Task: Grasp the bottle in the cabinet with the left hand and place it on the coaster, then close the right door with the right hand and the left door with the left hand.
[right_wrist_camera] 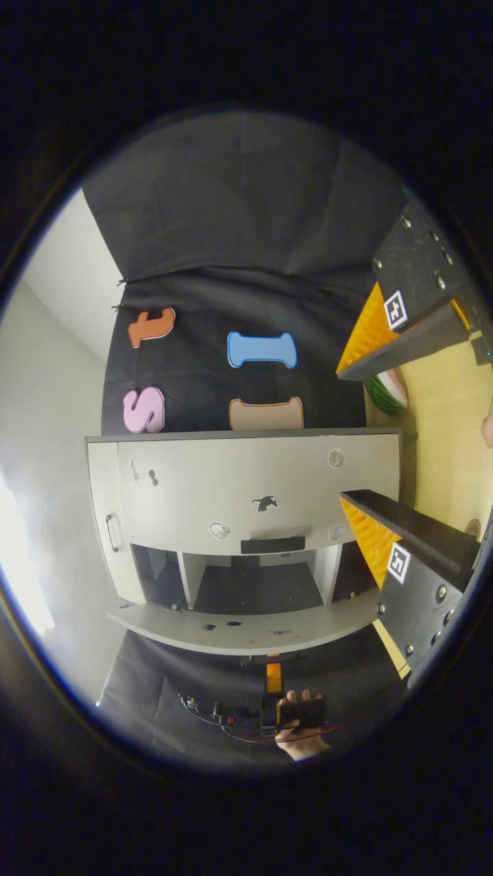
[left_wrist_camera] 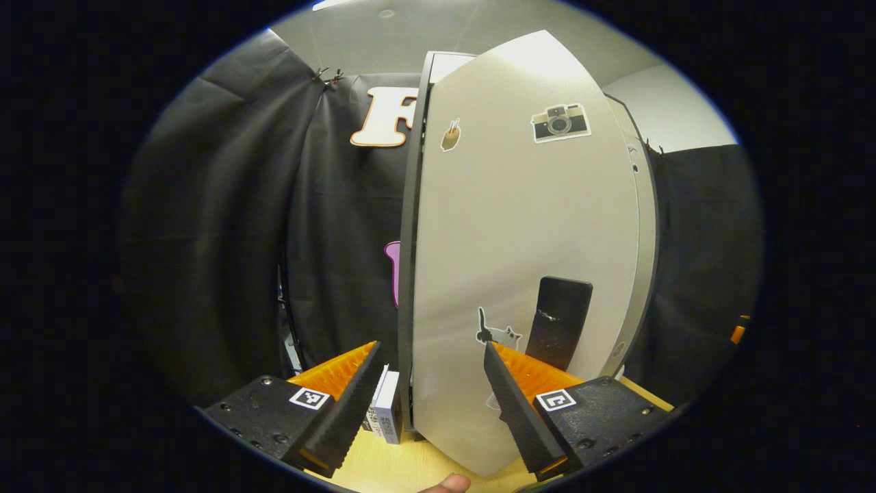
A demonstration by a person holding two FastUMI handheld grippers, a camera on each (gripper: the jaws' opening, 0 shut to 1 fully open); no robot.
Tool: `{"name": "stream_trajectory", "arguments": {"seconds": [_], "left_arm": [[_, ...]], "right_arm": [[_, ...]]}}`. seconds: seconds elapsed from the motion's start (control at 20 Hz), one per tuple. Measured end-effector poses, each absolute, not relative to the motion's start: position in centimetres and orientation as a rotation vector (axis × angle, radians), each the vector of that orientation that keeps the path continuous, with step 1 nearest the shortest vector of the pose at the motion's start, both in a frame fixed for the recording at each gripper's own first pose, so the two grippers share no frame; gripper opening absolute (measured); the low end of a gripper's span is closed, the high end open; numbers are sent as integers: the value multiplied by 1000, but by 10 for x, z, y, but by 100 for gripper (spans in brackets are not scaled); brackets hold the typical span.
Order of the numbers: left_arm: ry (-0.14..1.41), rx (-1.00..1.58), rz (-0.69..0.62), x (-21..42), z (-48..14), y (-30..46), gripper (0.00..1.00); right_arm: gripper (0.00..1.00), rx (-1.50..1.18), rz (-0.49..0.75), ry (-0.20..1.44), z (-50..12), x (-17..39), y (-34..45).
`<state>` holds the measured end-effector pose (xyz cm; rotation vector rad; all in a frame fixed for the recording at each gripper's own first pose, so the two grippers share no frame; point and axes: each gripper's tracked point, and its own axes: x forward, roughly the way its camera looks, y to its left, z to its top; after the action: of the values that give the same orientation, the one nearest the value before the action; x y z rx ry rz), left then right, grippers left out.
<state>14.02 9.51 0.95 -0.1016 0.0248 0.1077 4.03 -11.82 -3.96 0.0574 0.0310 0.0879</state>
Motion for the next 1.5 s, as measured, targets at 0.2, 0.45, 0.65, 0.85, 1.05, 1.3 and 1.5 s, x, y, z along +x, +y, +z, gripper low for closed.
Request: {"name": "stream_trajectory", "arguments": {"seconds": [0.2,0.45,0.65,0.85,1.05,1.3,1.5], "left_arm": [[21,-41,104,154,9,73,94],[39,-45,117,168,3,58,95],[45,-65,107,175,6,52,95],[40,-80,100,170,8,56,95],[55,-119,103,160,-3,63,95],[86,-87,116,141,-17,77,95],[67,-89,137,121,-17,85,95]], "right_arm": [[97,46,78,38,-42,41,-130],[97,42,67,48,-45,40,-136],[97,38,61,46,-44,40,-136],[97,37,50,52,-43,40,-133],[97,31,57,60,-42,42,-130],[97,43,74,64,-41,45,-119],[97,26,58,47,-37,47,-115]]}}
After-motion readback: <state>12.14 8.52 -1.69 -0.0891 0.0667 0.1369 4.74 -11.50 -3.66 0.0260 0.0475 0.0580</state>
